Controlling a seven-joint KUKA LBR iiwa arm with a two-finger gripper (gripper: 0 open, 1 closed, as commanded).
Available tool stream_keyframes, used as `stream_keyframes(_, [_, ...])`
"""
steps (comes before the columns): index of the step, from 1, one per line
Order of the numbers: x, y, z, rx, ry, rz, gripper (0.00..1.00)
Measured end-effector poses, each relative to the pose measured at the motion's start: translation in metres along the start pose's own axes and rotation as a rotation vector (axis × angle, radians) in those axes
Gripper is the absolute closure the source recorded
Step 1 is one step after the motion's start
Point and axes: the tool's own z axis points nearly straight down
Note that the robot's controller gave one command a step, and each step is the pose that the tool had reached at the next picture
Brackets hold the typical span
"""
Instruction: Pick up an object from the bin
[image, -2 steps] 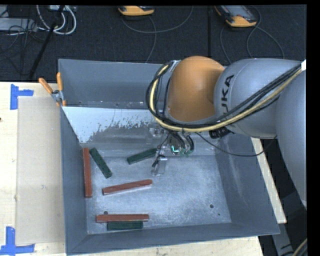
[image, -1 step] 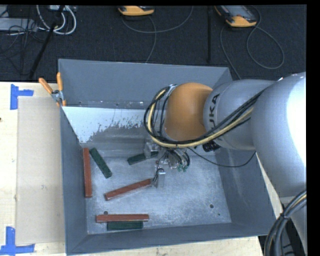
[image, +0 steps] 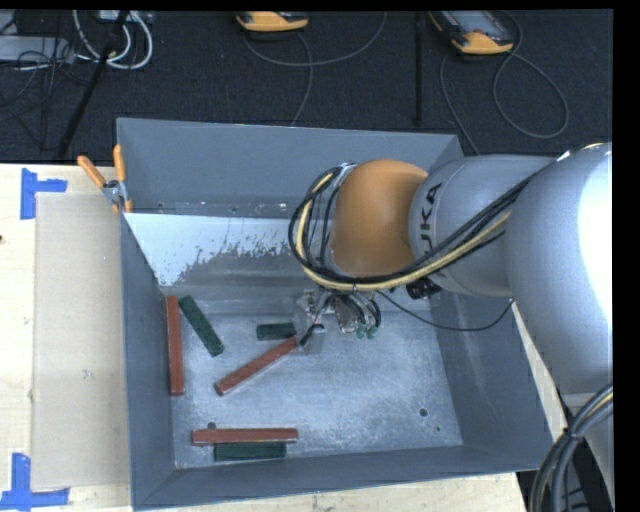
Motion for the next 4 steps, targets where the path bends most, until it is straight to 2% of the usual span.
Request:
stream_keyframes(1, [0.003,0.000,0.005,0.001,0.004,0.001,0.00])
stream_keyframes(2, [0.001,0.000,0.003,0.000,0.001,0.002,1.00])
stream_keyframes(3, [0.001,0.000,0.003,0.000,0.001,0.003,1.00])
stream_keyframes(4, [-0.001,0.007,-0.014,0.001,0.004,-0.091,1.00])
